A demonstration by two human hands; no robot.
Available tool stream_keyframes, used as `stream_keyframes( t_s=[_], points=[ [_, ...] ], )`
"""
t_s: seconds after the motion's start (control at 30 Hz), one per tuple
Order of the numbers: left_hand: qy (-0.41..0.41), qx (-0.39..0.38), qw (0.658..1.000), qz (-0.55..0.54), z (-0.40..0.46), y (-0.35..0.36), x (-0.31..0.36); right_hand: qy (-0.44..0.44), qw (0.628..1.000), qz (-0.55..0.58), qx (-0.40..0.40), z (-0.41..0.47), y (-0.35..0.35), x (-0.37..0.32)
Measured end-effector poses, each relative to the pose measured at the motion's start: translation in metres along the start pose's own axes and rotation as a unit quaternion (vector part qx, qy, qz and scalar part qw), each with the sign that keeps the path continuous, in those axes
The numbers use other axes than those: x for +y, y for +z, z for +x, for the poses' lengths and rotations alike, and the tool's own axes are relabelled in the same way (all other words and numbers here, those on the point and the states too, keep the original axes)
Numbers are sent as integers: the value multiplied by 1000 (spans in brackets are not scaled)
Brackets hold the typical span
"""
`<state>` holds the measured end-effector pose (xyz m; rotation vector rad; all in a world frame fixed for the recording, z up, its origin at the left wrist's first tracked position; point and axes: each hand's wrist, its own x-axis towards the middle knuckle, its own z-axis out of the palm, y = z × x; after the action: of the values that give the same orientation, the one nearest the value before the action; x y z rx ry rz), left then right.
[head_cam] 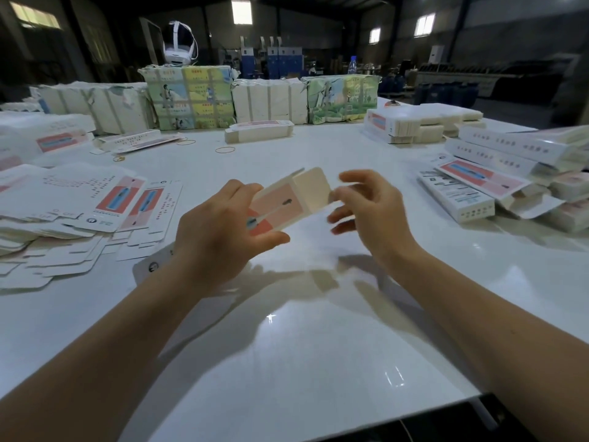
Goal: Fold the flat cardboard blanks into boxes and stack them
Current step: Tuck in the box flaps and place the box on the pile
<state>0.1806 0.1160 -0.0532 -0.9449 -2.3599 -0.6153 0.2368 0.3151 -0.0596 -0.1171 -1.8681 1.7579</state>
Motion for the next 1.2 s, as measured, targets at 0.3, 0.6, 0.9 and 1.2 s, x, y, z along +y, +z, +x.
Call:
stream_keyframes(
  t_s=[0.3,0.6,0.9,1.2],
  points=[
    [-48,8,997,-56,4,1,-5,-166,974,-156,1,-20,25,6],
    [-25,-55,992,-109,2,1,0,-261,915,-307,5,-25,22,0],
    [-43,-59,990,-121,3,4,2,-218,960,-171,-38,-32,28,-6],
    [-60,-25,996,-59,3,9,14,-122,985,-118,-38,-27,32,0]
  ],
)
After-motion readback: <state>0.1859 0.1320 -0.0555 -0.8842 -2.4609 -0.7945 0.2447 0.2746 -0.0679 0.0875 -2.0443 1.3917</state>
